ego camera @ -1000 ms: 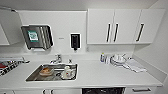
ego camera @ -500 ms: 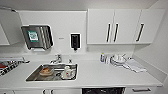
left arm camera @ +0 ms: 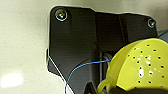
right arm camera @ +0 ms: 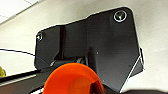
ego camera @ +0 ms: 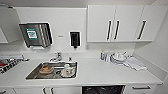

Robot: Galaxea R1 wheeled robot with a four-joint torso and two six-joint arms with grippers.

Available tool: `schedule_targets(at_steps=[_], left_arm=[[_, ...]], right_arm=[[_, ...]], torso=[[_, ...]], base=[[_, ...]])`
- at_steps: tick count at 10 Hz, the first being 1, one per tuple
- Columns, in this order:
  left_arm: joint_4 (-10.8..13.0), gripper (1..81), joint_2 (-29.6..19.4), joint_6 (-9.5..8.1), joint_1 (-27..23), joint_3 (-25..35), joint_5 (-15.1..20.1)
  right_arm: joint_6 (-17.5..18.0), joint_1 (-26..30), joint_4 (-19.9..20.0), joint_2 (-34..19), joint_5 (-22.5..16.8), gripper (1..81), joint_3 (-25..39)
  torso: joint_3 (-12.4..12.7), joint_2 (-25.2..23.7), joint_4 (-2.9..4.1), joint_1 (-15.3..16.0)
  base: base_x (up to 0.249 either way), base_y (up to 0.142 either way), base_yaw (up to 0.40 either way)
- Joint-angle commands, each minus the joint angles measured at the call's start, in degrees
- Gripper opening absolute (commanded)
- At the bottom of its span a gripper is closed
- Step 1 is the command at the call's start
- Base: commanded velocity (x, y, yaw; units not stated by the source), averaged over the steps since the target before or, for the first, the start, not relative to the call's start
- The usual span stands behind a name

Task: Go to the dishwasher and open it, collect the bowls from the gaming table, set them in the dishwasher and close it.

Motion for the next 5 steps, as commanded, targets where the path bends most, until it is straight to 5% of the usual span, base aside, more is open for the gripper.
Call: schedule_targets(at_steps=[1,5], left_arm=[[-0.36,1.0,-4.95,0.42,-2.59,6.61,3.17],[-0.28,1.0,-13.05,0.16,-2.59,18.50,2.63]], right_arm=[[0.13,2.39,0.01,-4.47,-2.61,1.0,4.16],[0.13,2.92,0.01,-5.09,-2.61,1.0,4.60]], torso=[[-5.12,0.00,0.00,0.07],[-13.07,0.02,0.00,0.07]], base=[[0.000,0.000,0.000],[0.000,0.000,0.000]])
